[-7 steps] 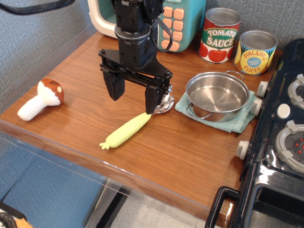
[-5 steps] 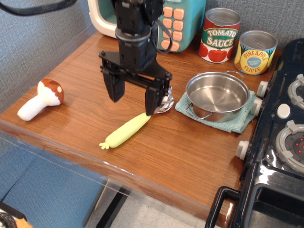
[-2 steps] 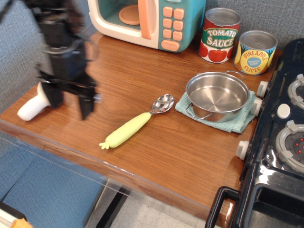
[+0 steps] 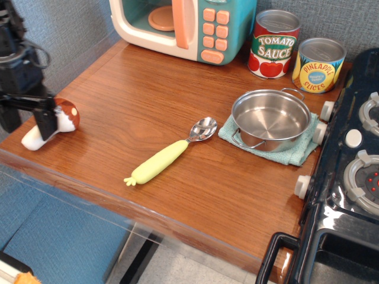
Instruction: Put the mushroom on the right side of the spoon.
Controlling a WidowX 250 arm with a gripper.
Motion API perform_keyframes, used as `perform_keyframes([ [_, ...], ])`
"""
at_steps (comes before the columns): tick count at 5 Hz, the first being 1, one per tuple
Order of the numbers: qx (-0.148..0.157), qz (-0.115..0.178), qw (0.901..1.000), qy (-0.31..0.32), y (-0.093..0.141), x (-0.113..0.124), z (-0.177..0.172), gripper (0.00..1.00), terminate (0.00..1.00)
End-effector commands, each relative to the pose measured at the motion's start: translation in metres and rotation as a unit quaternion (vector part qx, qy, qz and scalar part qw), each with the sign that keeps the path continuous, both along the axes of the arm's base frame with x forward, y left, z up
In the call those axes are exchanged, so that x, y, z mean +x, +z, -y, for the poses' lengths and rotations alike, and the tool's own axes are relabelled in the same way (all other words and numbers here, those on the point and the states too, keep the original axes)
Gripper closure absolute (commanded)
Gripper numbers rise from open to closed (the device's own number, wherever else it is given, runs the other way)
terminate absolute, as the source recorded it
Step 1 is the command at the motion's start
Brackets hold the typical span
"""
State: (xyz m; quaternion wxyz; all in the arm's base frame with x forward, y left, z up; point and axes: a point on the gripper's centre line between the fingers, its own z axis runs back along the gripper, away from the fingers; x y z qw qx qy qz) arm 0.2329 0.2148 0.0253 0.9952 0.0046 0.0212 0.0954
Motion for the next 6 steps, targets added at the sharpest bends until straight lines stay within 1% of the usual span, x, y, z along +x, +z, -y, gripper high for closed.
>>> perform_keyframes([
  [1, 0.01, -0.029, 0.9994, 0.016, -0.022, -0.006, -0.007, 0.0, 0.0],
  [2, 0.013, -0.021, 0.9997, 0.006, -0.02, -0.006, -0.002, 1.0, 0.0],
  [3, 0.019, 0.023, 0.9994, -0.017, 0.01, -0.002, 0.018, 1.0, 0.0],
  [4, 0.014, 0.071, 0.9969, -0.03, 0.053, -0.006, 0.052, 1.0, 0.0],
  [5, 0.018, 0.086, 0.9961, -0.012, 0.084, -0.011, 0.1, 1.0, 0.0],
  [6, -0.005, 0.058, 0.9976, 0.038, 0.086, -0.013, 0.148, 1.0, 0.0],
])
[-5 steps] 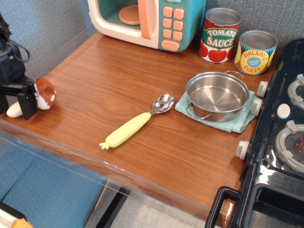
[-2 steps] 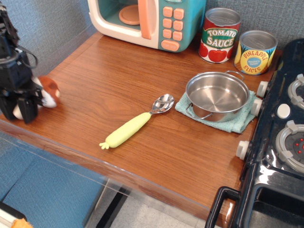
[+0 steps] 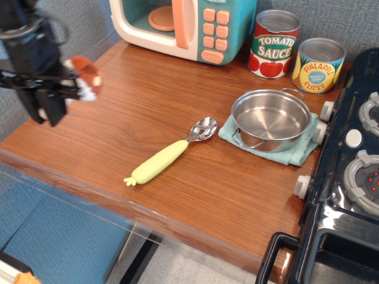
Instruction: Put the mushroom on the right side of the spoon.
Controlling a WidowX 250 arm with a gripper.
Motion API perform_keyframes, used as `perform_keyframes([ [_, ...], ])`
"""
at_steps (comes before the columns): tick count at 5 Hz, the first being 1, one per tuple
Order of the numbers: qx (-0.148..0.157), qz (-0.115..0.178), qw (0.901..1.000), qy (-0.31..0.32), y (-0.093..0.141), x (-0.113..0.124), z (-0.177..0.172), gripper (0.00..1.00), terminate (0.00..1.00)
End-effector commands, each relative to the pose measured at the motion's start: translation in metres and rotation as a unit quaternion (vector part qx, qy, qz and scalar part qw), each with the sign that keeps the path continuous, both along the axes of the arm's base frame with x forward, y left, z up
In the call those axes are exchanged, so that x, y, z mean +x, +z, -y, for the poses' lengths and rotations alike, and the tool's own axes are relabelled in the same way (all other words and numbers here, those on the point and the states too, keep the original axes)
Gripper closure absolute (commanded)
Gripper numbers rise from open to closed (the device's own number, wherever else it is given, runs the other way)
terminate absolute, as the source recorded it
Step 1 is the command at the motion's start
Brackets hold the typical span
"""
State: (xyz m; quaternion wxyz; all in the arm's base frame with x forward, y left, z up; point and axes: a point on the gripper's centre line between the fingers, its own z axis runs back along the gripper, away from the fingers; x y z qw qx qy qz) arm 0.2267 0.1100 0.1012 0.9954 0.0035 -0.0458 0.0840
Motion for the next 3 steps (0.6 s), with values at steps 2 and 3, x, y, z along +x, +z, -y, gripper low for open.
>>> perform_keyframes([
  [2, 0.027, -0.004, 0.9974, 0.067, -0.038, -0.006, 0.127, 1.0, 0.0],
  [3, 0.054, 0.005, 0.9969, 0.058, -0.061, -0.001, 0.145, 1.0, 0.0],
])
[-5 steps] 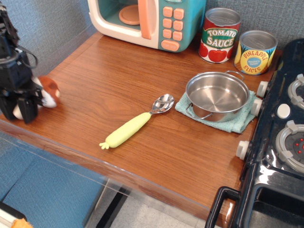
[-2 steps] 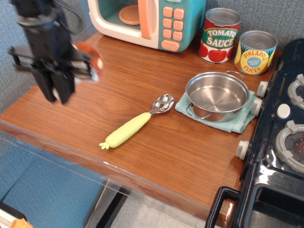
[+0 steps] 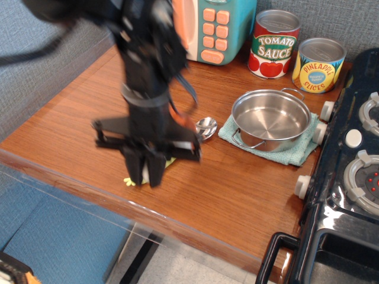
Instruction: Put the mushroom on the right side of the spoon.
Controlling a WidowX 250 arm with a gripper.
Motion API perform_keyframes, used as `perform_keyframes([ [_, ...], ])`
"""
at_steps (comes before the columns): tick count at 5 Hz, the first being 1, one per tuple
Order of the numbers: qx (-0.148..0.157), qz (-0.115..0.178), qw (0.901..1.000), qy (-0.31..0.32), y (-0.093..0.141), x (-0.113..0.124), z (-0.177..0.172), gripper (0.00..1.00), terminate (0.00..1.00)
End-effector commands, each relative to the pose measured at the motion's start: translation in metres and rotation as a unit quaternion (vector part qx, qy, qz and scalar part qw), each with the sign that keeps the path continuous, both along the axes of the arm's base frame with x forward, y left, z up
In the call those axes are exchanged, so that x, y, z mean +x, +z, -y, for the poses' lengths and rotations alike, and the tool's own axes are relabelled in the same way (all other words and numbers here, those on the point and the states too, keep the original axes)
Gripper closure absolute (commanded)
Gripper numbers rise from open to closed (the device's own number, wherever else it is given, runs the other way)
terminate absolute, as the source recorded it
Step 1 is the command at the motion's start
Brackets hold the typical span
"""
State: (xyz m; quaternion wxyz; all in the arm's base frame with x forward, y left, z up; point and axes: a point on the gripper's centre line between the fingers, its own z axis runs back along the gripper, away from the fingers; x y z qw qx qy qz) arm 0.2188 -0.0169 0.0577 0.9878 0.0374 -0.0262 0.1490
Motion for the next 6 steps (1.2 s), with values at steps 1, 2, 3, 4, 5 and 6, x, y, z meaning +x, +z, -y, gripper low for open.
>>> perform_keyframes([
  [1, 0.027, 0.023, 0.999, -0.027, -0.029, 0.015, 0.026, 1.0, 0.0],
  [2, 0.013, 0.02, 0.9992, -0.032, -0.028, 0.023, 0.027, 1.0, 0.0],
  [3, 0.006, 0.029, 0.9985, -0.046, -0.016, 0.025, 0.028, 0.0, 0.0],
  [4, 0.005, 0.042, 0.9975, -0.057, 0.001, 0.025, 0.03, 0.0, 0.0],
  [5, 0.008, 0.06, 0.9956, -0.071, 0.024, 0.023, 0.031, 0.0, 0.0],
  [6, -0.003, 0.068, 0.9941, -0.084, 0.036, 0.022, 0.03, 0.0, 0.0],
])
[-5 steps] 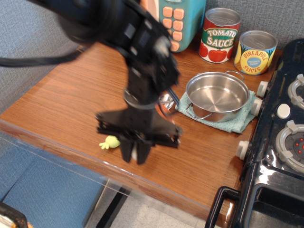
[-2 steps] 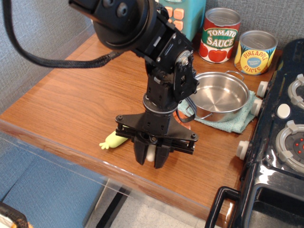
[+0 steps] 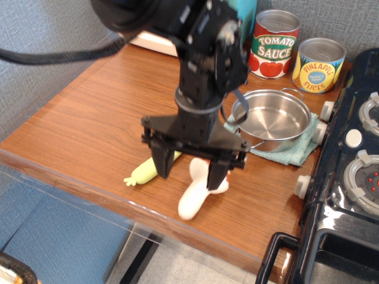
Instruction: Put the mushroom on the right side of the spoon.
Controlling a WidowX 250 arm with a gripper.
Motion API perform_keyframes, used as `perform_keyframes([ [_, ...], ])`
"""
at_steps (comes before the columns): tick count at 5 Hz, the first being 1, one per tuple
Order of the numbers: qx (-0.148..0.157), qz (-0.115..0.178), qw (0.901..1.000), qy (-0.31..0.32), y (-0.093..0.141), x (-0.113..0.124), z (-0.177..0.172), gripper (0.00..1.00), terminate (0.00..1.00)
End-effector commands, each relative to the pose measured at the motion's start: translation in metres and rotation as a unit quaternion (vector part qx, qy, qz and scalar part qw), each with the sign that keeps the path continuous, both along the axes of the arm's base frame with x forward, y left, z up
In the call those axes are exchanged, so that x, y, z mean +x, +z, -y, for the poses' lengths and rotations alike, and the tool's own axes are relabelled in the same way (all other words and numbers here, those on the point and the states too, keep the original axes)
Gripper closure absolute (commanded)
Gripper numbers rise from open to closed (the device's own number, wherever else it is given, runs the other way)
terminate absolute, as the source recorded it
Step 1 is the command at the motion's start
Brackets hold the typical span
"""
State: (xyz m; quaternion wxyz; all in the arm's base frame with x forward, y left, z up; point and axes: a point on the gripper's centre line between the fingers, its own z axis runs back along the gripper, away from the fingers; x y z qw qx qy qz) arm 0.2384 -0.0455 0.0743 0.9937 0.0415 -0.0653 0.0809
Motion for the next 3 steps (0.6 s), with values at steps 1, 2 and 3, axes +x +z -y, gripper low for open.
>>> perform_keyframes([
  [1, -0.021, 0.013, 0.9996, -0.017, 0.0181, 0.0051, -0.0032, 0.0, 0.0],
  [2, -0.021, 0.013, 0.9996, -0.017, 0.0181, 0.0051, -0.0032, 0.0, 0.0],
  [3, -0.021, 0.013, 0.9996, -0.017, 0.0181, 0.0051, -0.0032, 0.0, 1.0],
])
